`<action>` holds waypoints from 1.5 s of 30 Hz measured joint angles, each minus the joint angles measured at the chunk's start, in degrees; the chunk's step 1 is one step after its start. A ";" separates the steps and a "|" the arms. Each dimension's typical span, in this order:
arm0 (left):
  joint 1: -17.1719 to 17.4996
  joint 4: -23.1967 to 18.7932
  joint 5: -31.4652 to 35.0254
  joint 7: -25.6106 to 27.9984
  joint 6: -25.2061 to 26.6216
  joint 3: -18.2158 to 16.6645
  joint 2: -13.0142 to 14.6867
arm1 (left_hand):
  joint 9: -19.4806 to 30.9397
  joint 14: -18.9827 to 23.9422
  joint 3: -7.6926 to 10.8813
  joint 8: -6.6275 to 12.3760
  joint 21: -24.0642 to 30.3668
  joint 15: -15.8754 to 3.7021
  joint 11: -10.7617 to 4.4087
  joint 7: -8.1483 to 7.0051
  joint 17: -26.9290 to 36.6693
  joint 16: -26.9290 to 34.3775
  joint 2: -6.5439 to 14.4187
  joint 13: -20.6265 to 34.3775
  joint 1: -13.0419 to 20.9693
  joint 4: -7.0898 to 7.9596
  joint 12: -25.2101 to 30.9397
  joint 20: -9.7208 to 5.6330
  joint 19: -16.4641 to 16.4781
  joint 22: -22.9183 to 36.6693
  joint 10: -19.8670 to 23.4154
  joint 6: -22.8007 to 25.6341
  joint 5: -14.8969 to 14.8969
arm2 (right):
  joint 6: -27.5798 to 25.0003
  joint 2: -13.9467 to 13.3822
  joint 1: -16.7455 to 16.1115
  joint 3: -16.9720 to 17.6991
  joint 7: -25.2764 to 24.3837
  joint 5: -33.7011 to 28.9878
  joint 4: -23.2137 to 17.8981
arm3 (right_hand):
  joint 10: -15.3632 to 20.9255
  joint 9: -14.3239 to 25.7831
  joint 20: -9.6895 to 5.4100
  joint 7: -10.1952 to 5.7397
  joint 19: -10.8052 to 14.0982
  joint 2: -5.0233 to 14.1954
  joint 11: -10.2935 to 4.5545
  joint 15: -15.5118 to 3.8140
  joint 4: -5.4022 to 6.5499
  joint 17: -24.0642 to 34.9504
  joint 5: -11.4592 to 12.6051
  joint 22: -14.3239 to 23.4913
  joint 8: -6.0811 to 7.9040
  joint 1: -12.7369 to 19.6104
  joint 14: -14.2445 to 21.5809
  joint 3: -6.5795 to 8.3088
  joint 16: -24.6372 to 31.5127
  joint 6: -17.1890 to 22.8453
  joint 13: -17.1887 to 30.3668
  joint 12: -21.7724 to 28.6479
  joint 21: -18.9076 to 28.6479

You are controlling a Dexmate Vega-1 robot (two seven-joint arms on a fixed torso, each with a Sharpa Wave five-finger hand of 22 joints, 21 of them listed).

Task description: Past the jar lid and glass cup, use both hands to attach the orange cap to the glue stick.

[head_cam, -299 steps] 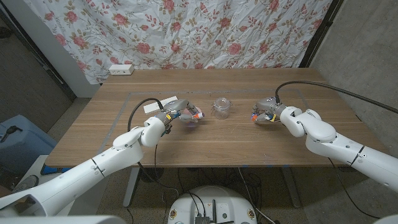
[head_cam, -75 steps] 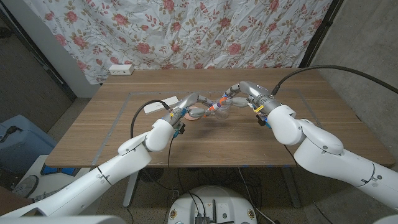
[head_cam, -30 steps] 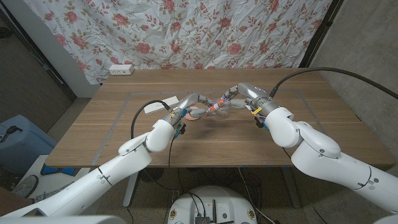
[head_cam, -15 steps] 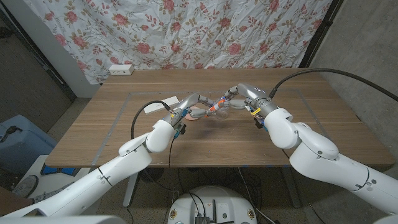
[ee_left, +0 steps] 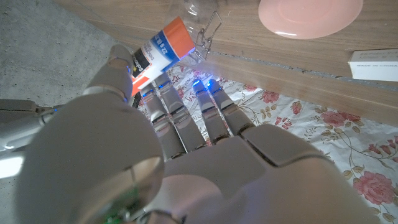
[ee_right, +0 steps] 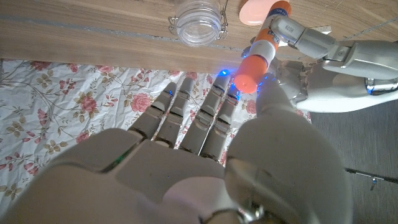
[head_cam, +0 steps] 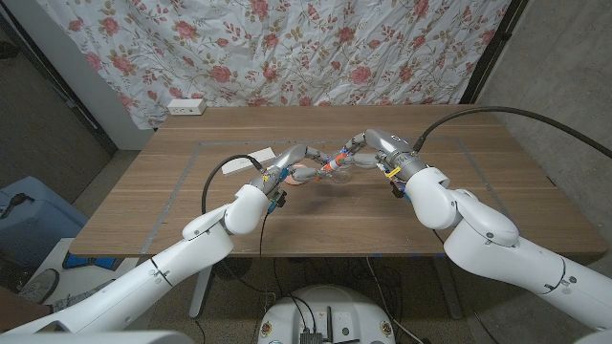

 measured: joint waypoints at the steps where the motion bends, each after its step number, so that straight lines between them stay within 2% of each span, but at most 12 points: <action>1: -0.03 0.01 0.00 -0.01 0.02 0.00 -0.02 | 0.00 0.00 0.00 0.00 0.00 0.00 0.00 0.00 0.00 0.00 0.00 0.00 0.00 0.00 0.00 0.00 0.00 0.00 0.00 0.00 0.00 | 0.00 0.00 0.00 0.00 0.00 0.00 0.00 | 0.00 0.00 0.00 0.00 0.00 0.00 0.00 0.00 0.00 0.00 0.00 0.00 0.00 0.00 0.00 0.00 0.00 0.00 0.00 0.00 0.00; 45: -0.73 1.00 -0.44 0.00 -0.29 0.24 -0.48 | 0.00 0.00 0.00 0.00 0.00 0.00 0.00 0.00 0.11 0.00 -0.26 0.03 -0.27 0.00 0.01 0.00 0.00 0.00 0.00 0.00 0.05 | -0.42 1.42 1.88 -1.54 0.90 -0.72 1.14 | 0.00 0.15 0.00 0.22 0.00 0.53 0.00 0.00 0.16 0.26 0.00 0.00 -0.67 0.53 0.00 -0.64 0.29 0.22 -0.01 0.00 0.00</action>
